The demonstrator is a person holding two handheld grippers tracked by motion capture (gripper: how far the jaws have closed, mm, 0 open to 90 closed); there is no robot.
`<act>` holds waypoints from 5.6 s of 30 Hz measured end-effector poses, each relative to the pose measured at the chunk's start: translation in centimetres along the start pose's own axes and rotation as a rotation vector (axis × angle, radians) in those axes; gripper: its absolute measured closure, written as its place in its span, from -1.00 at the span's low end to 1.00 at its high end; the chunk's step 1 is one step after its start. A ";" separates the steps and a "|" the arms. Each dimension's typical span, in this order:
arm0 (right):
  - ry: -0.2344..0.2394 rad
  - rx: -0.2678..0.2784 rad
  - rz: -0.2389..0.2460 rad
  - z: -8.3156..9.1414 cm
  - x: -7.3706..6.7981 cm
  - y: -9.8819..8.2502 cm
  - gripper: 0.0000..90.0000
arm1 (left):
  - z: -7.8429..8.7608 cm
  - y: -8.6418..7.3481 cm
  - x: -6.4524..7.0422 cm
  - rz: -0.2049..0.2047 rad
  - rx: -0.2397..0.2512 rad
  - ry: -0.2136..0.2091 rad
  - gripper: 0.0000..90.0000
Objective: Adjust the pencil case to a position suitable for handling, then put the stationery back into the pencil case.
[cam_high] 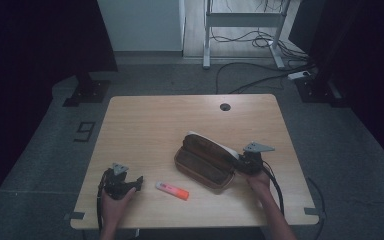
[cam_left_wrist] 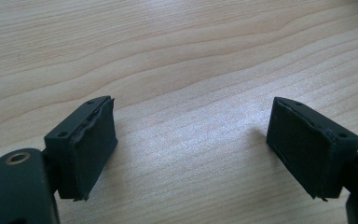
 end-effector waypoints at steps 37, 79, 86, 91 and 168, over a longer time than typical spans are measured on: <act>-0.194 0.144 -0.051 5.7 -0.1 3.2 -0.42 | 0.0 0.0 0.0 0.000 0.000 0.000 -0.65; 0.038 0.021 0.092 0.5 -9.9 1.9 -0.24 | 0.0 0.0 0.0 0.000 0.000 0.000 -0.65; 0.062 -0.002 0.105 -0.3 -11.0 1.4 -0.22 | 0.0 0.0 0.0 0.000 -0.001 0.000 -0.65; 0.074 -0.028 0.127 -1.1 -12.1 0.8 -0.20 | 0.0 0.0 0.0 0.000 0.000 0.000 -0.65; 0.132 -0.245 0.324 -6.2 -18.0 -4.6 0.45 | 0.0 0.0 0.0 0.000 -0.001 -0.002 -0.66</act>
Point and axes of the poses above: each handheld gripper's, and its own axes: z roughly backward along the jaws, y roughly out of its top, x roughly to its right, the point moved 8 cm from there along -z, roughly forward along the jaws, and after that the axes turned 3 degrees about z, right-handed, at the moved point
